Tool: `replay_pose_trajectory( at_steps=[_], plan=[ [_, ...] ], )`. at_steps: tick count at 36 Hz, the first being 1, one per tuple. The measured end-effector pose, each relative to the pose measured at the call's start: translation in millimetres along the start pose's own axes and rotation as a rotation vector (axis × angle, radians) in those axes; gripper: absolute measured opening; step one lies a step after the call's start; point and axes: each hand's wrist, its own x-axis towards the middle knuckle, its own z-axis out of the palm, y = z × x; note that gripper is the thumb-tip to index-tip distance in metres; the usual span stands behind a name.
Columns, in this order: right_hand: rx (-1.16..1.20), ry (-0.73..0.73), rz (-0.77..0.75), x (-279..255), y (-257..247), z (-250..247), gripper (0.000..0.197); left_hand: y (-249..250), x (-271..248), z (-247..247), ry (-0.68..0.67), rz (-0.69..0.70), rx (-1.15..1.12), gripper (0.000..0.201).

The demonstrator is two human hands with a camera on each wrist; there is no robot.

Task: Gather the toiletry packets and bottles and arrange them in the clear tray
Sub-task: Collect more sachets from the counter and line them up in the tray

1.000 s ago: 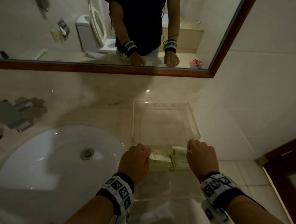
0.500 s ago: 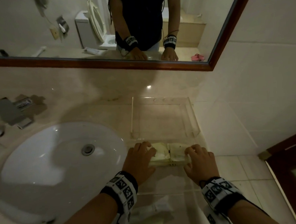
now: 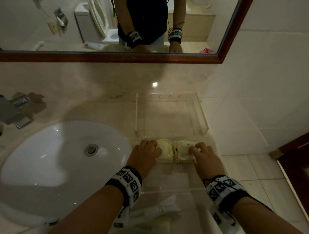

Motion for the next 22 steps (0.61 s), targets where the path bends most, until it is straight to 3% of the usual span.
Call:
replay_pose_trajectory(
  at_steps=[8,16,22],
  plan=[
    [0.007,-0.059,0.044,6,-1,-1,0.050,-4,8,2,0.082,0.019,0.004,0.049],
    [0.028,-0.125,0.112,1,-13,-19,0.049,-1,2,-2,-0.012,-0.026,-0.102,0.039],
    [0.024,-0.140,0.034,3,-30,-34,0.045,-4,-2,-8,0.011,-0.066,-0.122,0.037]
  ],
)
